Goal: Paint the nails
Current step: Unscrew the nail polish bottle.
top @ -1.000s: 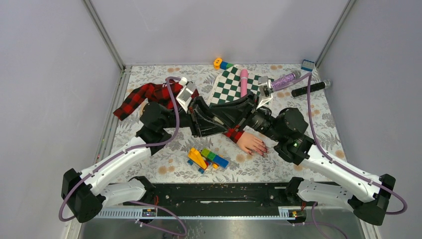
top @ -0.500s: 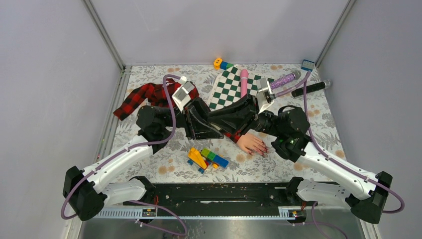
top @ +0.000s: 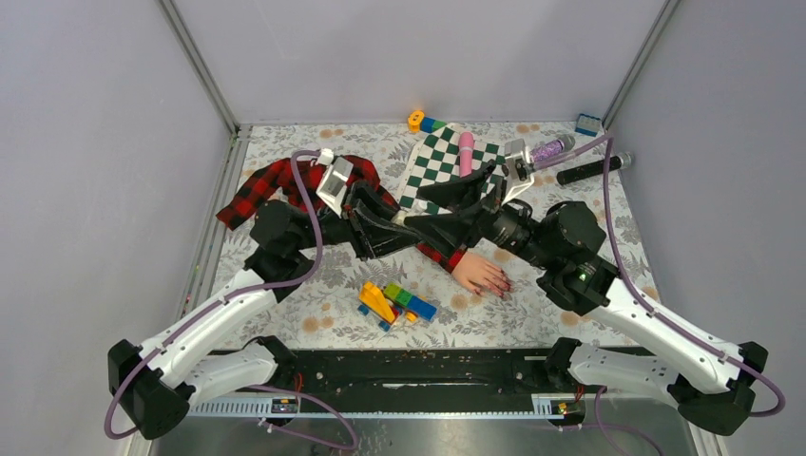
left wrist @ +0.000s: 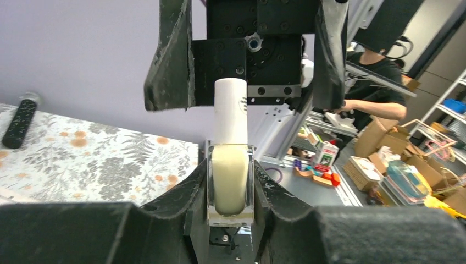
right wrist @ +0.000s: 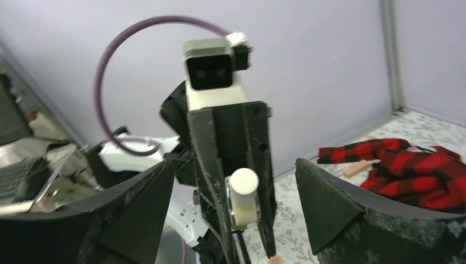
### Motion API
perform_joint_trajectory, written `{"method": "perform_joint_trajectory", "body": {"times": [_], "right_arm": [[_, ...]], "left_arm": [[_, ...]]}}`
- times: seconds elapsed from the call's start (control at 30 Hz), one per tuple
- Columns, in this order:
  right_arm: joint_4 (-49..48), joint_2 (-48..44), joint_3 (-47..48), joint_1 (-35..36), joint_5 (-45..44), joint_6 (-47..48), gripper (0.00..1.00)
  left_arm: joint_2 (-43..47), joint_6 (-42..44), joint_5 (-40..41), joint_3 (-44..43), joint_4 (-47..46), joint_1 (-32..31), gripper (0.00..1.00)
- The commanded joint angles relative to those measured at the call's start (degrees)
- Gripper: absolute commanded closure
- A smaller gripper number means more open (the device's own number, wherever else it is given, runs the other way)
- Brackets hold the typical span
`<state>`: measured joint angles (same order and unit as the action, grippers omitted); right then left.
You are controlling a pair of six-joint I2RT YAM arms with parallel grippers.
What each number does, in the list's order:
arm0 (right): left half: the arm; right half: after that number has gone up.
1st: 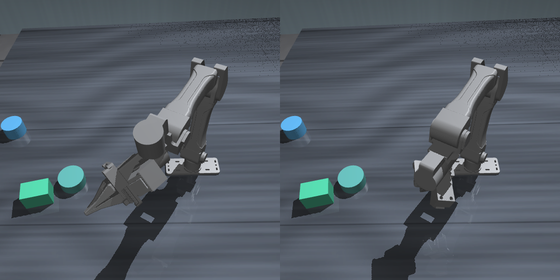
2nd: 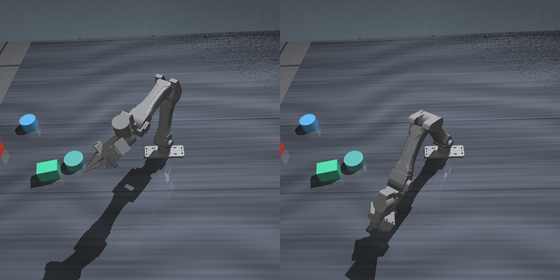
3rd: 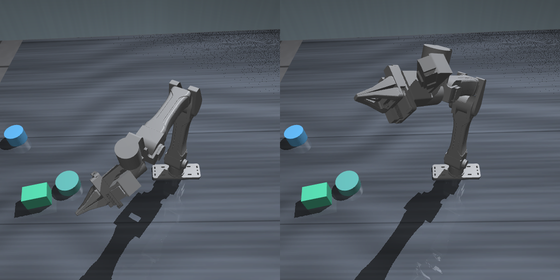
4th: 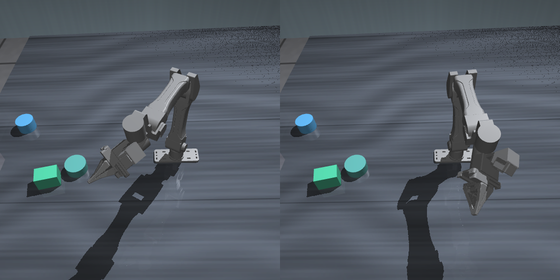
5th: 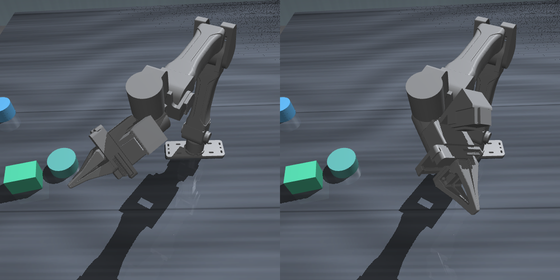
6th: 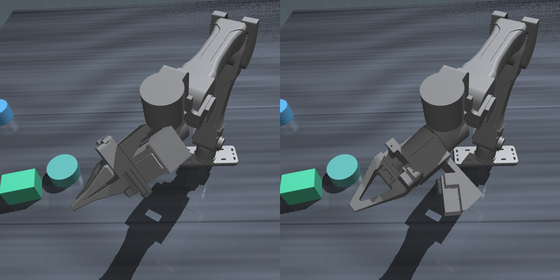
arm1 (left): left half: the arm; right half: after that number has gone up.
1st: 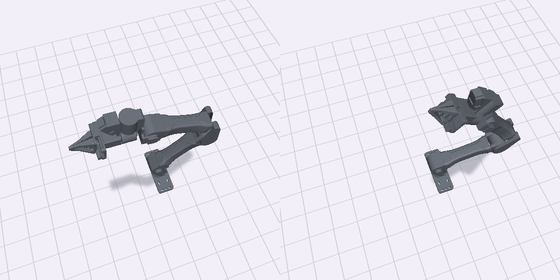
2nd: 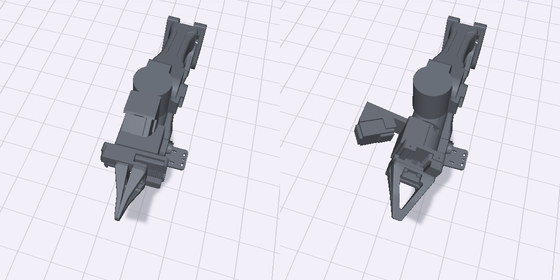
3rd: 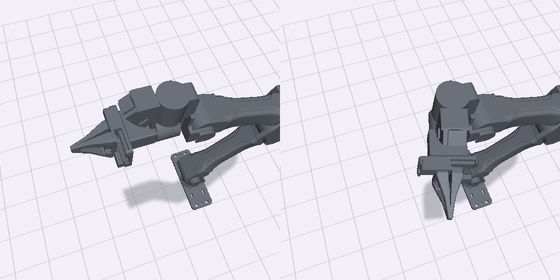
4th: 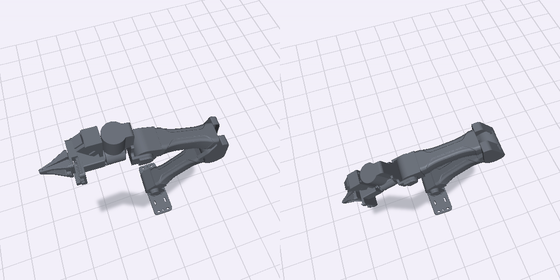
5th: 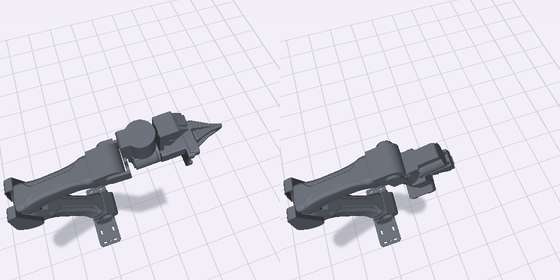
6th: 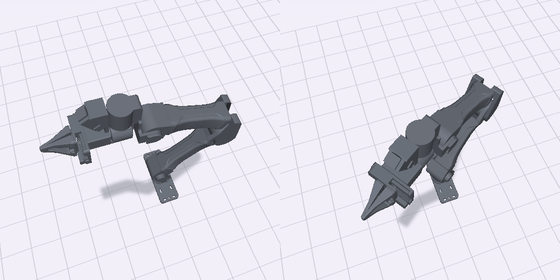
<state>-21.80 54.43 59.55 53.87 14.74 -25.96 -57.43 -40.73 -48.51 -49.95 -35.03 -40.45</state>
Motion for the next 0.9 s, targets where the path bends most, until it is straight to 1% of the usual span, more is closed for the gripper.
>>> {"method": "perform_joint_trajectory", "body": {"times": [0.0,0.1,0.2,0.33,0.43,0.53,0.67,0.7,0.87], "right_arm": [[5.02,-1.63,2.18,0.36,-12.62,-1.55,0.14],[5.94,-1.97,1.34,0.36,-17.83,-3.31,0.18],[5.72,-1.07,1.58,0.46,-17.26,-4.81,0.25],[6.33,1.08,2.85,0.81,-16.05,-6.36,0.3],[7.16,2.29,3.58,1.5,-16.41,-6.87,0.33],[9.74,2.98,4.66,1.77,-17.99,-6.93,0.33],[10.81,3.37,4.87,1.88,-18.2,-7.54,0.35],[10.9,3.47,4.93,1.86,-18.13,-7.81,0.37],[10.69,4.39,4.95,1.86,-17.8,-8.71,0.54]], "left_arm": [[2.59,8.55,7.77,0.64,6.22,-0.17,1.0],[4.3,13.72,13.77,0.46,11.92,-1.31,1.0],[5.68,19.35,19.42,-0.35,18.23,-3.02,1.0],[6.5,21.4,23.46,-0.6,21.23,-3.86,1.0],[6.5,21.74,24.88,-0.55,21.83,-4.17,1.0],[6.58,21.75,25.57,-0.24,21.49,-4.38,1.0],[6.69,21.67,25.83,-0.12,21.22,-4.39,1.0],[6.71,21.66,25.83,-0.04,21.04,-4.38,1.0],[6.4,21.66,25.39,-0.09,20.91,-4.7,1.0]]}}
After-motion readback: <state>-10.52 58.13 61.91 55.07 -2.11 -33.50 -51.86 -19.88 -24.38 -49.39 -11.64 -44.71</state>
